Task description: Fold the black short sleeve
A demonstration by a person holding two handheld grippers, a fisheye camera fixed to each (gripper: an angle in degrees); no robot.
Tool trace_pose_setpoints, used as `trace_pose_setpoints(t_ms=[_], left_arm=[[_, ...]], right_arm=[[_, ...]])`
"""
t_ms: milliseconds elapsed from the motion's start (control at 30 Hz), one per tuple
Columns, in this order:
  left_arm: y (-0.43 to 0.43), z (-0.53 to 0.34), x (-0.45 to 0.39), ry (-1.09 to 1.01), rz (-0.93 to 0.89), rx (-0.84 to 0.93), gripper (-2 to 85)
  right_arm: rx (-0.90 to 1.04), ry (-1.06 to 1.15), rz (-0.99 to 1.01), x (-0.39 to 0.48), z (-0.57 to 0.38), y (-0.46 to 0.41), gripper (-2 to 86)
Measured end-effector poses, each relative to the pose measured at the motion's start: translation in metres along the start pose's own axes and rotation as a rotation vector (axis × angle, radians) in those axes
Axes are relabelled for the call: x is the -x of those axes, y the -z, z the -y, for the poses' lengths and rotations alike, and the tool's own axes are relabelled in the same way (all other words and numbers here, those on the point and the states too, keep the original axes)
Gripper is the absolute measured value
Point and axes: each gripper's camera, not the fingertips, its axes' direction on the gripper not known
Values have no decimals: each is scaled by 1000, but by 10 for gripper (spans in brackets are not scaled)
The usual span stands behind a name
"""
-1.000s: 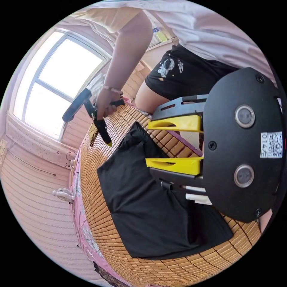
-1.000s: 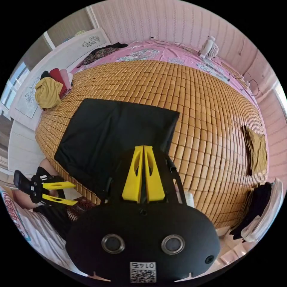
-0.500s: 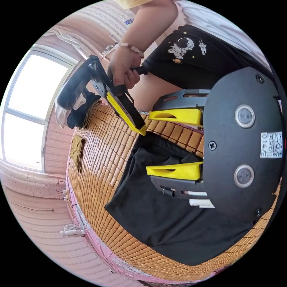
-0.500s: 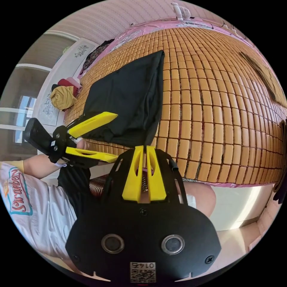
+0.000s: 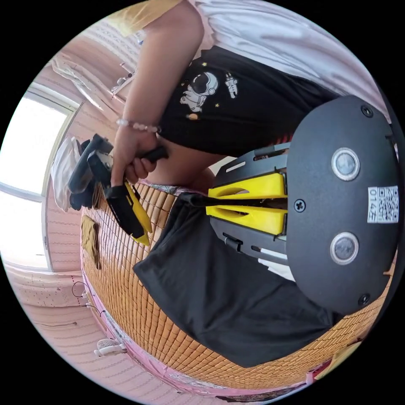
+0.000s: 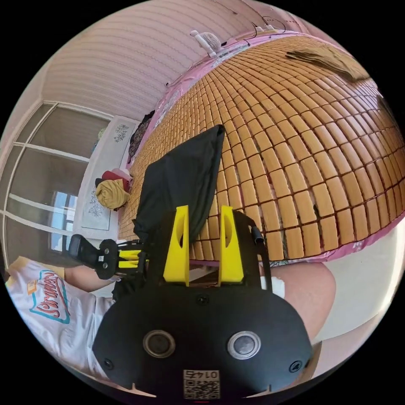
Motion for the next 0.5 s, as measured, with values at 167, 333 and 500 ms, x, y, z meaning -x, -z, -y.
trace_pose_setpoints(t_ms=[167, 333, 500], left_arm=[[28, -30, -11, 18, 2, -43, -5], [50, -44, -3, 64, 19, -93, -5], [76, -48, 6, 68, 21, -163, -5]], right_arm=[[-96, -42, -21, -14, 13, -1, 111], [-149, -75, -57, -20, 26, -3, 32], [-172, -90, -17, -25, 15, 21, 10]])
